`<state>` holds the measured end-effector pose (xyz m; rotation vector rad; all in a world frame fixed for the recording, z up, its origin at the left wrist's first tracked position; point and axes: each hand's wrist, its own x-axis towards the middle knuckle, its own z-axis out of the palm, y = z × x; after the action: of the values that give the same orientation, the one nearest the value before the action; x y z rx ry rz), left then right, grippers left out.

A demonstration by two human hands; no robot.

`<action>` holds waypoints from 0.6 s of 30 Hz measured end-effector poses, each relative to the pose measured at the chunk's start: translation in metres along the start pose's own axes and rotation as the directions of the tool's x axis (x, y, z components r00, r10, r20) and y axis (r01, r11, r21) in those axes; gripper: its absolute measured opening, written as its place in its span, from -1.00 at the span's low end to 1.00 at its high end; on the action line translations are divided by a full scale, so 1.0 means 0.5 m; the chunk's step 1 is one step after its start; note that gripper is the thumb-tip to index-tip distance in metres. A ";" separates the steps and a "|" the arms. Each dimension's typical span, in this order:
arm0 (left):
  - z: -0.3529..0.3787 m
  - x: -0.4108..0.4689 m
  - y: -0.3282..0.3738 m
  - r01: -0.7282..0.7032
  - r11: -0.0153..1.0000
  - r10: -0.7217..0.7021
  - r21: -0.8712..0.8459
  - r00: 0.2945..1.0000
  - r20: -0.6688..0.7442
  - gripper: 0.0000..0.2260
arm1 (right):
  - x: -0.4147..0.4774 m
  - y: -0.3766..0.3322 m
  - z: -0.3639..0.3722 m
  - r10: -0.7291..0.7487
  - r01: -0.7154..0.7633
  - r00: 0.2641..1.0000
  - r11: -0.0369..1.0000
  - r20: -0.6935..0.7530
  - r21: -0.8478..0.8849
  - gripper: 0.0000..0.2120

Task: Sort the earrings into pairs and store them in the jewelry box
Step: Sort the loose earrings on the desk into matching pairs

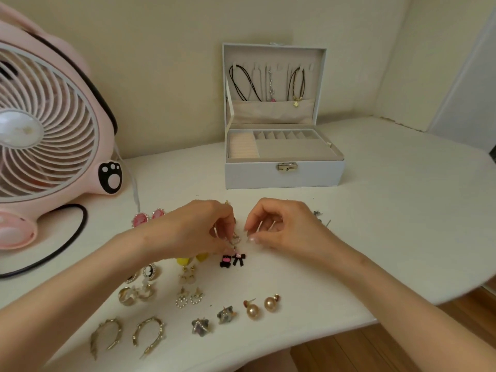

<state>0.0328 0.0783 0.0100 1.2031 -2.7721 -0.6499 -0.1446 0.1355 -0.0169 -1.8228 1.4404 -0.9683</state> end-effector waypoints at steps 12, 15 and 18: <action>0.017 0.068 0.045 -0.153 0.985 0.148 -0.077 0.987 -0.067 -0.89 | -0.010 0.073 -0.165 0.143 -0.234 0.936 0.935 -0.321 -0.266 -0.86; 0.022 0.114 0.060 -0.199 0.979 0.191 -0.047 0.972 -0.134 -0.87 | -0.012 0.091 -0.174 0.208 -0.289 0.937 0.913 -0.282 -0.287 -0.85; 0.031 0.162 0.067 -0.200 0.980 0.194 -0.011 0.964 -0.184 -0.85 | -0.011 0.104 -0.169 0.243 -0.315 0.935 0.903 -0.258 -0.291 -0.85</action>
<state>-0.0500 0.0470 -0.0002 0.9139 -2.6715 -0.5321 -0.2438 0.1277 -0.0148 -1.7011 2.0419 -0.8346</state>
